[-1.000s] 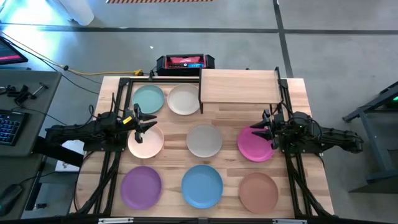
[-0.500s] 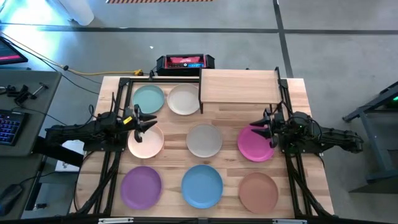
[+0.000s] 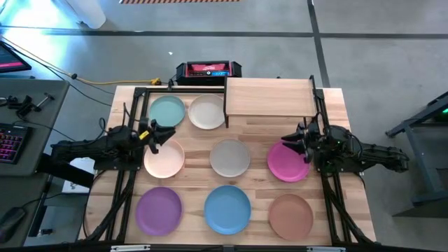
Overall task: Place and stack plates onto a shelf
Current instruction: Put the pink plate on the shelf
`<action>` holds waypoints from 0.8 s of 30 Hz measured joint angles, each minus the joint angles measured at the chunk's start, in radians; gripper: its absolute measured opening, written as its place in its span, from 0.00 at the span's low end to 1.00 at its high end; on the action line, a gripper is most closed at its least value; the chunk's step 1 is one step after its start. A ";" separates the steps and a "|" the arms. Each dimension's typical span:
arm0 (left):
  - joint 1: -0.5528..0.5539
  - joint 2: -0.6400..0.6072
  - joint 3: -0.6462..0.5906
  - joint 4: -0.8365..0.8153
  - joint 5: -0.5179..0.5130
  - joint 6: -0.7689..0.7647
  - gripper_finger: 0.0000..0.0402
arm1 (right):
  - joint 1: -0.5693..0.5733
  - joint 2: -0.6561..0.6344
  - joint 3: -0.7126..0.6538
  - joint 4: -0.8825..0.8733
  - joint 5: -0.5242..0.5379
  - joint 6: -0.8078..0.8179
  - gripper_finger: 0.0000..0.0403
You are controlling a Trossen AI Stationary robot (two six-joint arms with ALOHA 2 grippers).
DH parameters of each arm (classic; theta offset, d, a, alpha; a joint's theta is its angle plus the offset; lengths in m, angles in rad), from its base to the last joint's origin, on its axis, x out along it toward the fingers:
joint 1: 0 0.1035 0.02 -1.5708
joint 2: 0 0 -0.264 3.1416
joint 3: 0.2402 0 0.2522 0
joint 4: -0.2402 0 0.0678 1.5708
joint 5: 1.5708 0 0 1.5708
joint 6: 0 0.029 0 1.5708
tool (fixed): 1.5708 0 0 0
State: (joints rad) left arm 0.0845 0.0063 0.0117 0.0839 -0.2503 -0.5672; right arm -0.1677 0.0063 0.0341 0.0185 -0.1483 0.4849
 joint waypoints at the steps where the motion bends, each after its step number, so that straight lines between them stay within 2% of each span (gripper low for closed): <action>1: 0.000 0.000 0.000 0.010 -0.022 0.000 0.29 | 0.000 0.000 0.000 0.000 0.000 0.027 0.29; 7: 0.000 0.000 0.000 0.082 -0.132 -0.008 0.29 | 0.000 0.000 0.000 0.006 0.004 0.118 0.29; 11: 0.000 0.000 0.000 0.161 -0.170 -0.046 0.29 | 0.000 0.000 0.000 0.014 0.076 0.206 0.29; 13: 0.000 0.000 0.000 0.226 -0.168 -0.054 0.29 | -0.001 0.000 0.000 0.042 0.105 0.270 0.29; 18: 0.000 0.000 0.010 0.395 -0.110 0.034 0.29 | -0.001 0.000 0.000 0.217 0.117 0.271 0.29; 21: 0.000 0.000 0.055 0.399 -0.089 0.064 0.29 | -0.002 0.000 0.000 0.361 0.133 0.214 0.29; 24: 0.000 0.014 0.116 0.386 -0.059 0.108 0.29 | -0.002 0.000 0.029 0.410 0.162 0.149 0.29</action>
State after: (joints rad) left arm 0.0841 0.0202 0.1278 0.4700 -0.3090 -0.4587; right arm -0.1696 0.0063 0.0631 0.4288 0.0140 0.6335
